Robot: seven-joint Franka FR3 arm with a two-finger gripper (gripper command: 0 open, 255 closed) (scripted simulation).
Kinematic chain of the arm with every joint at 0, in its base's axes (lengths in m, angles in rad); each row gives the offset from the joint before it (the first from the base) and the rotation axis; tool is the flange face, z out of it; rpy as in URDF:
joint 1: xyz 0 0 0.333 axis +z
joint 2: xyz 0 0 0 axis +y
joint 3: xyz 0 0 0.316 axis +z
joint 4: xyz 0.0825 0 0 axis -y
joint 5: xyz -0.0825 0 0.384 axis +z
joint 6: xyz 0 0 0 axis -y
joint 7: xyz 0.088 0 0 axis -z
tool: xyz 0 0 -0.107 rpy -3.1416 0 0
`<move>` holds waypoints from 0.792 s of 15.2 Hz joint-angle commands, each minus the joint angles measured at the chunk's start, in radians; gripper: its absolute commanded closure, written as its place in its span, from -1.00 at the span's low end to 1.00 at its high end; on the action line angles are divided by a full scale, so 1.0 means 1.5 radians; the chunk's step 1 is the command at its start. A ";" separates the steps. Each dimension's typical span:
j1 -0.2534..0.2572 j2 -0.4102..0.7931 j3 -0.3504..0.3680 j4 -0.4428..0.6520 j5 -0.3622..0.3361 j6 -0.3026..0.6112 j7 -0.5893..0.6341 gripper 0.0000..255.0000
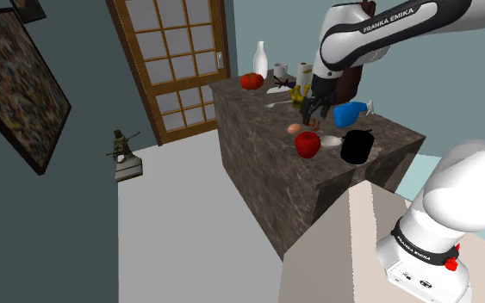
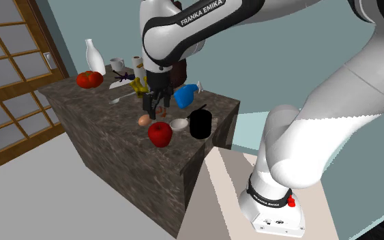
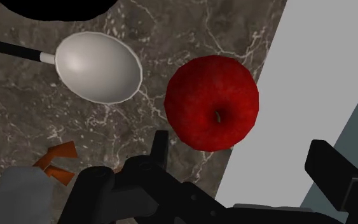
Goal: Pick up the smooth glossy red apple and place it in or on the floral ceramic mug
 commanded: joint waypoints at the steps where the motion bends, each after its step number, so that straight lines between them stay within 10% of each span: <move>1: 0.003 0.025 -0.007 -0.002 0.005 0.038 -0.009 -1.00; 12: 0.007 0.065 -0.012 -0.039 0.012 0.115 -0.014 -1.00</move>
